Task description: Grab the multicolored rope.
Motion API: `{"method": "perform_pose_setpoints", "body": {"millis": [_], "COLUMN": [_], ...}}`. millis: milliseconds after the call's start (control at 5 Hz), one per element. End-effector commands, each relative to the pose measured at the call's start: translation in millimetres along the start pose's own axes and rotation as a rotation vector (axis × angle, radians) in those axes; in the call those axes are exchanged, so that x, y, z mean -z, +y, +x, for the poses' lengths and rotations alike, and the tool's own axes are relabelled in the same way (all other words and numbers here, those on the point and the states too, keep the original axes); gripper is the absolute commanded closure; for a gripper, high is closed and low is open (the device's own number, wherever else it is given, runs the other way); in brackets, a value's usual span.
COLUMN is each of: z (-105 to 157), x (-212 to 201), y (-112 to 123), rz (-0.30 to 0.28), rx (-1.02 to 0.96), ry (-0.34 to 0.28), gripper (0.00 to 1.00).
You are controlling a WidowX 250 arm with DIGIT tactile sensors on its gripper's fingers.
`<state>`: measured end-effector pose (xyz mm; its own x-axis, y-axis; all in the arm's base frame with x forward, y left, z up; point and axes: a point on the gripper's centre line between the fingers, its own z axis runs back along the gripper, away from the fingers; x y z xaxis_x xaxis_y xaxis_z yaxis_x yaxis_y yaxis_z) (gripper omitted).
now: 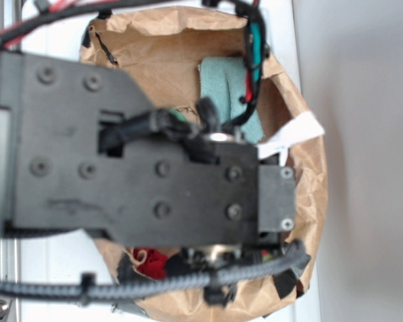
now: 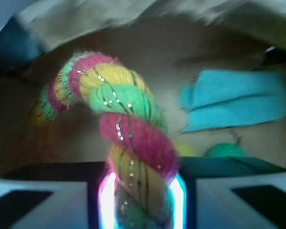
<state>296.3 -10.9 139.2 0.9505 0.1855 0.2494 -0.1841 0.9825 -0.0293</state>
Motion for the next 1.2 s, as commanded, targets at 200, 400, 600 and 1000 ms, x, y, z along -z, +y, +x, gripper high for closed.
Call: {"method": "perform_pose_setpoints", "body": {"millis": [200,400,600,1000], "z": [18.9,24.0,23.2,15.2], "x": [-48.6,-61.2,-67.0,-64.5], "y": [28.0,28.7,33.4,28.6], "rz": [0.068,-0.024,-0.054,-0.068], "rx": [-0.005,-0.037,-0.042,-0.004], "ry": [-0.048,0.017,0.015,-0.034], "gripper": [1.0,1.0,1.0,1.0]}}
